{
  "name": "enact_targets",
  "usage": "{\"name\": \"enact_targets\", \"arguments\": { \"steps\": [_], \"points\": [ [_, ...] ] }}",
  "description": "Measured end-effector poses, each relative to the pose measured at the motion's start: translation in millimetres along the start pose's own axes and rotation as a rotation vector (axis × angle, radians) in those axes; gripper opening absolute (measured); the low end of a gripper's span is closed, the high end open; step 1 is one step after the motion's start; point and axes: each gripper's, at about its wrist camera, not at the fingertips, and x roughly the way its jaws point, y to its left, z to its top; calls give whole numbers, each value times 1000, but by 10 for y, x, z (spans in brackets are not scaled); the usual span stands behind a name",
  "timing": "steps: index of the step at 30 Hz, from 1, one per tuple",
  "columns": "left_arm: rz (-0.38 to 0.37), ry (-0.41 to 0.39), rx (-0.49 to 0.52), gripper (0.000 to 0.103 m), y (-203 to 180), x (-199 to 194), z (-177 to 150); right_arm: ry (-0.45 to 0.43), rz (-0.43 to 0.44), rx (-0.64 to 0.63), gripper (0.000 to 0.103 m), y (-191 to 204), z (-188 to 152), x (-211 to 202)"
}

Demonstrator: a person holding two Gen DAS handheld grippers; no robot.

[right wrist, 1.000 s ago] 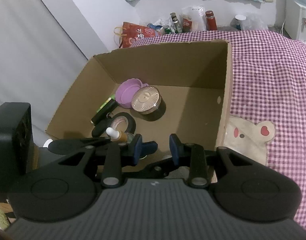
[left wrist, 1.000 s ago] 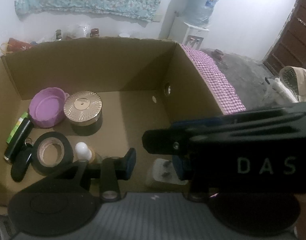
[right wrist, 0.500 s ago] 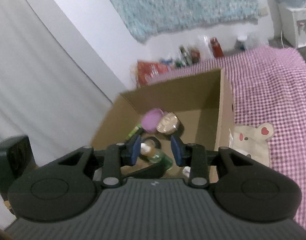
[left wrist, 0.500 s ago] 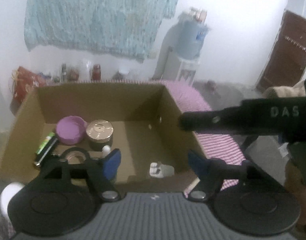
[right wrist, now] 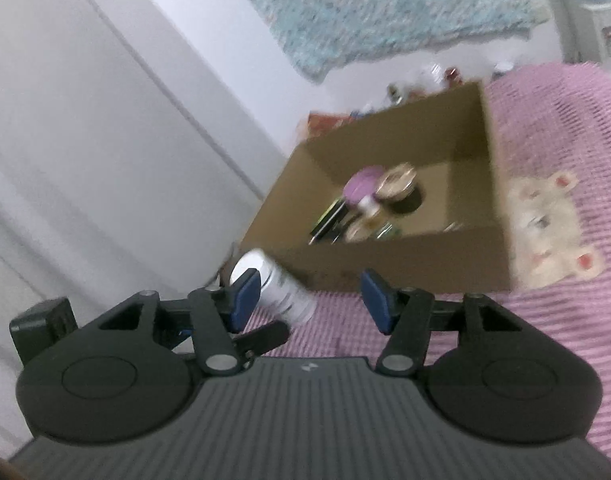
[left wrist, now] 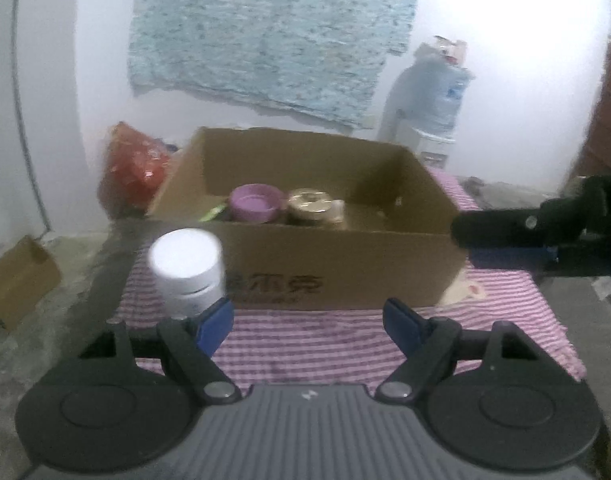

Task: Organize rigid objects
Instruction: 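Move the open right gripper back to the white supplement bottle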

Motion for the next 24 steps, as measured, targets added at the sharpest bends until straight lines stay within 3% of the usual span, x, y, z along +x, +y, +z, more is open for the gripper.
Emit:
{"name": "enact_targets", "arguments": {
  "steps": [7, 11, 17, 20, 23, 24],
  "points": [
    [129, -37, -22, 83, 314, 56, -46, 87, 25, -62, 59, 405, 57, 598],
    [142, -9, -68, 82, 505, 251, -36, 116, 38, -35, 59, 509, 131, 983],
    [117, 48, -55, 82, 595, 603, 18, 156, 43, 2, 59, 545, 220, 1479],
    [104, 53, -67, 71, 612, 680, -2, 180, 35, 23, 57, 525, 231, 1695],
    [121, 48, -68, 54, 622, 695, 1, 196, 41, 50, 48, 478, 230, 1799],
    [118, 47, -67, 55, 624, 697, 6, 202, 48, 57, 43, 469, 229, 1821]
  ]
}}
